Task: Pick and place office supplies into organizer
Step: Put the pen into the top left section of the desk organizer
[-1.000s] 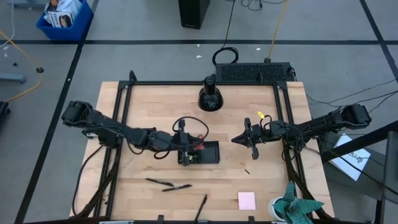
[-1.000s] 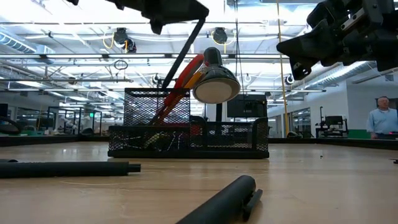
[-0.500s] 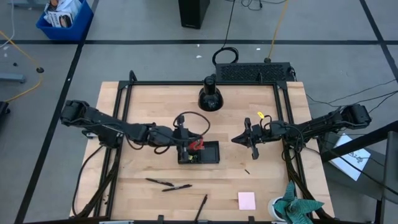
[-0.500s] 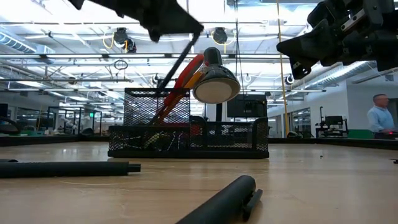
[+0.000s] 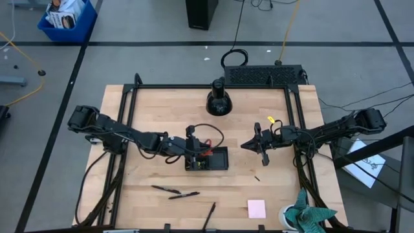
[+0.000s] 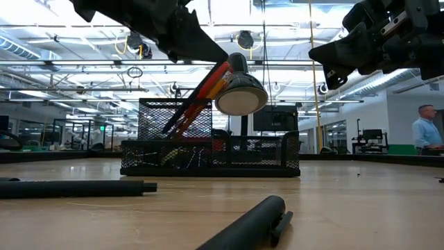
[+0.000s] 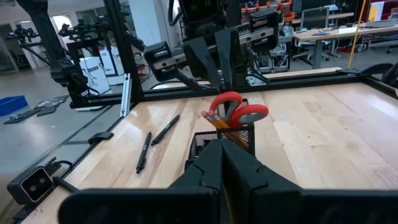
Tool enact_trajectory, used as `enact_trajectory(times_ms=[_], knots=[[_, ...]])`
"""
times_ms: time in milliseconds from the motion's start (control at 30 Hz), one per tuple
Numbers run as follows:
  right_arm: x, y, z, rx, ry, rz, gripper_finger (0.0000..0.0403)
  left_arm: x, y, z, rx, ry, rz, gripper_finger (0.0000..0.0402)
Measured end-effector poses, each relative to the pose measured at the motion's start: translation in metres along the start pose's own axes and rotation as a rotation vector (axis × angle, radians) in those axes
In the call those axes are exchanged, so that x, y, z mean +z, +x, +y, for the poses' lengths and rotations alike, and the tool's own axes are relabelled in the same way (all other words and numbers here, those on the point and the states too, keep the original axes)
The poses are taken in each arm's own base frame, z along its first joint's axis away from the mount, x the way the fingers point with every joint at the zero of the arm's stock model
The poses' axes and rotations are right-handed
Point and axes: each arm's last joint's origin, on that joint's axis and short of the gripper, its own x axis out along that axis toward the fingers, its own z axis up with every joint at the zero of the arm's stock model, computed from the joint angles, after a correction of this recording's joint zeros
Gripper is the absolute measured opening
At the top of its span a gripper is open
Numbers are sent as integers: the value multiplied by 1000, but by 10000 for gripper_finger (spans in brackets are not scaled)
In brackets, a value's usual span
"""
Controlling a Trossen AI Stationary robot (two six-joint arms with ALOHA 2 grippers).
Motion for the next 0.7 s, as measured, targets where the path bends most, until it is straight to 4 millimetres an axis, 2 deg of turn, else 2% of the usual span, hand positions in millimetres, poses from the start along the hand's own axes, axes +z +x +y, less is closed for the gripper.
enact_trajectory(times_ms=[133,267,700], knots=[[0,0,0,0,13,0,0,-3,0,0,3,12,-14,7],[0,0,1,19,18,7,0,-19,-3,1,3,-3,-66,3],[1,0,2,52,17,-3,0,-63,-29,9,-1,-56,-208,8]])
